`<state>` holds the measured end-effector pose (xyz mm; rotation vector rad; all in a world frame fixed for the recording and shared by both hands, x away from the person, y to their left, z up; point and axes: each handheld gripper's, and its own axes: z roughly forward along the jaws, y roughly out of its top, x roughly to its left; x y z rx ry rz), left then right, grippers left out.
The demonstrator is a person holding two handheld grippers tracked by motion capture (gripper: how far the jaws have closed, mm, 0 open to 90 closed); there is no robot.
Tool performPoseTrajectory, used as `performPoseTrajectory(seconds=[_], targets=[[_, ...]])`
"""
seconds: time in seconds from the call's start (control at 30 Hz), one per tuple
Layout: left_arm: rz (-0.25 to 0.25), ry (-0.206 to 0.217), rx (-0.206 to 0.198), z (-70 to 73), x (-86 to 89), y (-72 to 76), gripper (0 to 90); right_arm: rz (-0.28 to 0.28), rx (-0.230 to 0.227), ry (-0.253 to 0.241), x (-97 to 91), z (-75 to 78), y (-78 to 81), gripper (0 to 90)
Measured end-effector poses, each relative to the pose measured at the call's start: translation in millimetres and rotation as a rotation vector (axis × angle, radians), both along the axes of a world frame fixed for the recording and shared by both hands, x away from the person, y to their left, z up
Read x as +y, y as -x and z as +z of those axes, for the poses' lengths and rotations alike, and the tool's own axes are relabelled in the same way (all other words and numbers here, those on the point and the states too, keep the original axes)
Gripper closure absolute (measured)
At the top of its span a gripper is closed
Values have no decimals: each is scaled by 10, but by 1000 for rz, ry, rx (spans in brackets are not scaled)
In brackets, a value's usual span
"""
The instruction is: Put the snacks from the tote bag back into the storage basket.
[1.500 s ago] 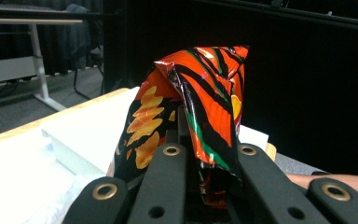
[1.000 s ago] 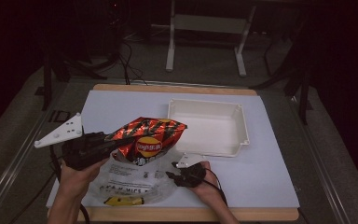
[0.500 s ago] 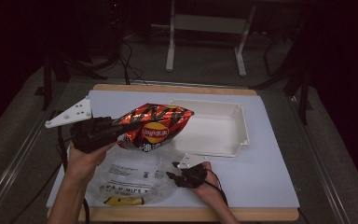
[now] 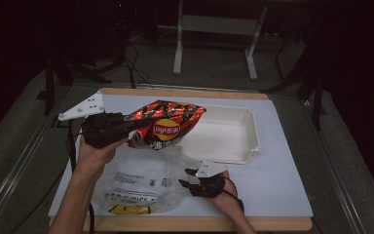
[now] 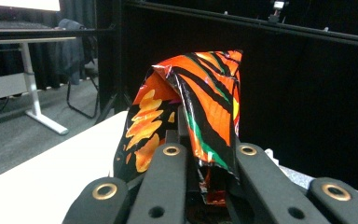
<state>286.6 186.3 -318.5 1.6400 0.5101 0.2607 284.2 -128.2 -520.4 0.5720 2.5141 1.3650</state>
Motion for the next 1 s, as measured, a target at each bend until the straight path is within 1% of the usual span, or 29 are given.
performPoseTrajectory(seconds=[0.13, 0.23, 0.3, 0.33, 0.47, 0.63, 0.7, 0.73, 0.77, 0.87, 1.0], targets=[[-2, -2, -1, 21, -16, -65, 884, 8, -7, -33, -80, 65, 27, 544], [-10, -1, -1, 28, -31, -88, 884, 8, -12, -27, -141, 82, 42, 547], [-13, -3, 1, 29, -51, -112, 883, 4, -7, -25, -165, 82, 43, 551], [-15, -2, 2, 28, -68, -127, 884, -5, 2, -21, -219, 76, 43, 557], [-18, -7, 6, 24, -111, -182, 884, -15, 2, -24, -296, 68, 60, 564], [-20, -3, 11, 14, -164, -280, 884, -27, 9, -27, -397, 57, 81, 584], [-20, -2, 15, 13, -173, -296, 884, -30, 12, -27, -418, 52, 82, 591], [-18, -2, 17, 12, -192, -330, 884, -34, 14, -32, -462, 40, 76, 602], [-18, -2, 17, 12, -192, -330, 884, -34, 14, -32, -462, 40, 76, 602], [-22, -3, 20, 10, -231, -394, 884, -44, 15, -38, -521, 27, 69, 612], [-26, -3, 24, -1, -264, -445, 884, -57, 10, -28, -561, 8, 53, 614]])
